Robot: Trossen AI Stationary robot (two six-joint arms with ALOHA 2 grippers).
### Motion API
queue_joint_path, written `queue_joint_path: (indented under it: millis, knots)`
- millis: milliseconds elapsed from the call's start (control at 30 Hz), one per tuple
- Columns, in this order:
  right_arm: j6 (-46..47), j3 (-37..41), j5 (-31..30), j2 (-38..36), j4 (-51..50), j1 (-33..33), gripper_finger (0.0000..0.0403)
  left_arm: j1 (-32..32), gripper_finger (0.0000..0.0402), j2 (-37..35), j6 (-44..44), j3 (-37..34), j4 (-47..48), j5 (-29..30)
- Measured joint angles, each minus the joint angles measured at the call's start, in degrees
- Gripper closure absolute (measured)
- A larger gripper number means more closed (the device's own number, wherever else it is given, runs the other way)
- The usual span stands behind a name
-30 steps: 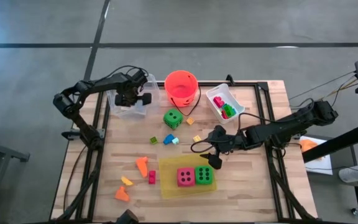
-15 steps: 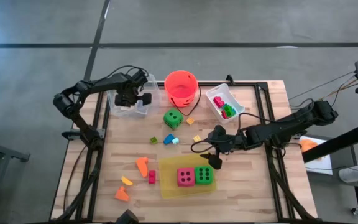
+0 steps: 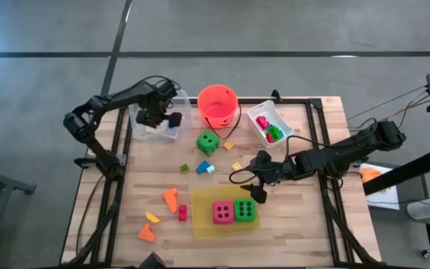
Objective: Pick & Place Toys
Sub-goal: Put the yellow game piece into the white bin
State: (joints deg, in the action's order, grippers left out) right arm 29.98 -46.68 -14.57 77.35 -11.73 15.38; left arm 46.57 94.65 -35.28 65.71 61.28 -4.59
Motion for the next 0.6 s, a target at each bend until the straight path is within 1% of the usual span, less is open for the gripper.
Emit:
queue_joint_path:
  millis: [100, 200, 600]
  knots:
    - [0.0, 0.0, 0.0, 0.0, 0.0, 0.0, 0.0046, -1.3, 0.005, -0.1, 1.3, 2.9, 4.3, 3.0]
    - [0.0, 0.0, 0.0, 0.0, 0.0, 0.0, 0.0046, -2.9, 0.005, -0.1, 2.2, 5.4, 6.4, 4.7]
    - [0.0, 0.0, 0.0, 0.0, 0.0, 0.0, 0.0046, -8.0, 0.005, -0.1, 1.9, 14.0, 14.4, 5.0]
